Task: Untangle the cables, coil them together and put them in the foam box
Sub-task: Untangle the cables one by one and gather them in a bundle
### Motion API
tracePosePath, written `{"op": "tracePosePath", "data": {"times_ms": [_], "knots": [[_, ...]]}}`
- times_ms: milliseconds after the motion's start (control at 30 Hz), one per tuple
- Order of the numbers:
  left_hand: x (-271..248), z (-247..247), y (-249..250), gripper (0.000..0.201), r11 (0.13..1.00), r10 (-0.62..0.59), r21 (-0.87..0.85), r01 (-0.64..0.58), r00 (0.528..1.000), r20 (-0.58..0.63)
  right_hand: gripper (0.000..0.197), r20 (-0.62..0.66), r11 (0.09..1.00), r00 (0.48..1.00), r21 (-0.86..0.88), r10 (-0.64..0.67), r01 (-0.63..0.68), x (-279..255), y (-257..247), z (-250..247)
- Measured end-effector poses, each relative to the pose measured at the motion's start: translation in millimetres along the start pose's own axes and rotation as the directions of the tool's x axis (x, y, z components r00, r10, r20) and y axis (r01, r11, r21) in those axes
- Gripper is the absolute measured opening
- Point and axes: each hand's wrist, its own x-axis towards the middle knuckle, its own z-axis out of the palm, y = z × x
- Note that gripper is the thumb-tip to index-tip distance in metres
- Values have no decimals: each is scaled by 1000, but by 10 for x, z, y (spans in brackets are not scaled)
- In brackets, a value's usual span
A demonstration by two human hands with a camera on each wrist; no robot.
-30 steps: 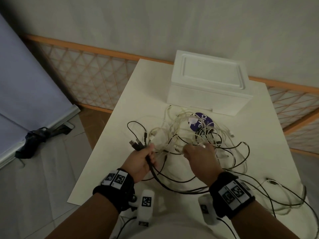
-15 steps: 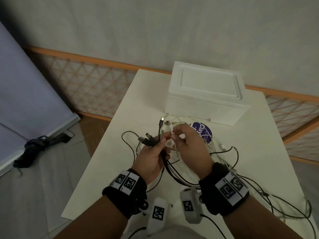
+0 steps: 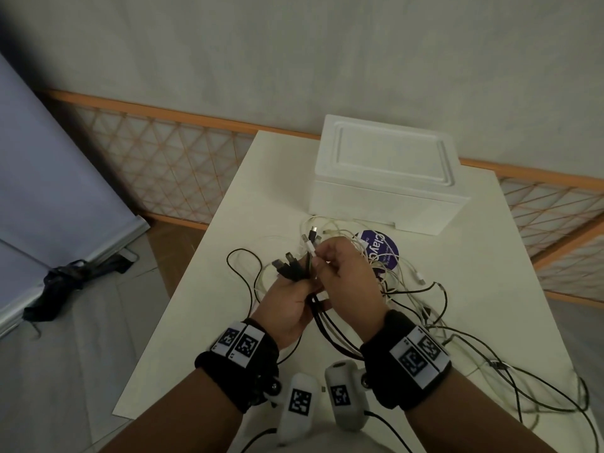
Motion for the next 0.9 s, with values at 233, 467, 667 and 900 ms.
{"op": "tracePosePath", "data": {"times_ms": [233, 467, 667, 900], "knots": [[-6, -11, 5, 28, 997, -62, 56, 59, 996, 69, 25, -2, 987, 992, 102, 125, -124, 30, 9, -51], [70, -81, 55, 22, 892, 34, 451, -35, 999, 10, 21, -17, 988, 995, 117, 102, -100, 15, 15, -85], [155, 0, 135, 15, 964, 126, 245, -101, 988, -91, 19, -125, 941, 969, -295, -212, 168, -155, 65, 49], [224, 38, 321, 28, 983, 95, -128, -128, 967, -235, 26, 417, 983, 909, -172, 20, 58, -95, 168, -240]]}}
